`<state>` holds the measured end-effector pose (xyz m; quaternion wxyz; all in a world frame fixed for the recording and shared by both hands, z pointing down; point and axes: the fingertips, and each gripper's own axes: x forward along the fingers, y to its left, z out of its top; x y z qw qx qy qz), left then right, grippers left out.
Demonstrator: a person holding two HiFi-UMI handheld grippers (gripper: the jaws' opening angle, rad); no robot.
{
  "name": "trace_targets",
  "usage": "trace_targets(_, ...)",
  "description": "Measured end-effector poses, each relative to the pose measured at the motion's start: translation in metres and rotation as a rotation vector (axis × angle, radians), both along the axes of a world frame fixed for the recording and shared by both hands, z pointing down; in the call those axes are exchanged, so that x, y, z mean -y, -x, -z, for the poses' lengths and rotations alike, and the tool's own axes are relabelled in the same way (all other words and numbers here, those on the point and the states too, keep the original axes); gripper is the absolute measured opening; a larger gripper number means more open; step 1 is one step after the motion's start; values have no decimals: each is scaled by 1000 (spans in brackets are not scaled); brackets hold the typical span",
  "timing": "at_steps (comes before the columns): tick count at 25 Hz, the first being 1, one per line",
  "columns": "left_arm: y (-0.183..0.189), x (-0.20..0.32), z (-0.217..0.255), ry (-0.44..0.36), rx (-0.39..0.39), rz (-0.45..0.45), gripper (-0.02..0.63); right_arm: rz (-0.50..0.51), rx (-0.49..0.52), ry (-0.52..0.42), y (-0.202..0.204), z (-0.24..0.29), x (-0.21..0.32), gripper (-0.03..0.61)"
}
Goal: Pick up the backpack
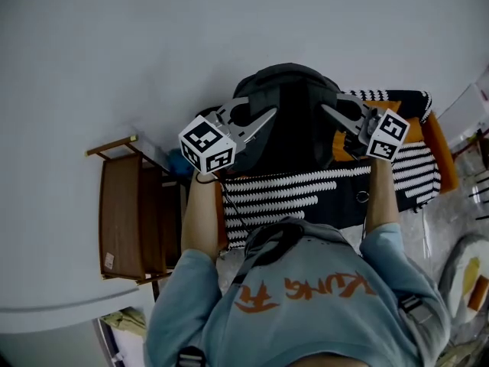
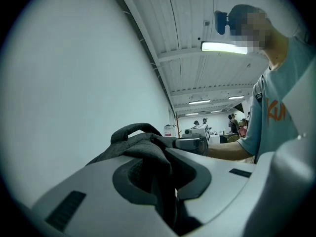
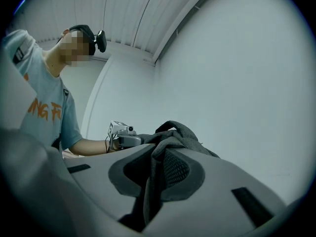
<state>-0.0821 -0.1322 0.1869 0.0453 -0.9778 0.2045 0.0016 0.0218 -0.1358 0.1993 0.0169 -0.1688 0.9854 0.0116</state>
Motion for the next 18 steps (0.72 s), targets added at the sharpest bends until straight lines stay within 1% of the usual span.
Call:
trace_targets(9, -1, -1, -1, 0, 3, -5, 66, 5, 12, -9, -1, 1, 1, 34)
trace_targets(18, -2, 1, -3, -14, 23, 2, 65, 8, 31, -25, -2, -1, 5, 34)
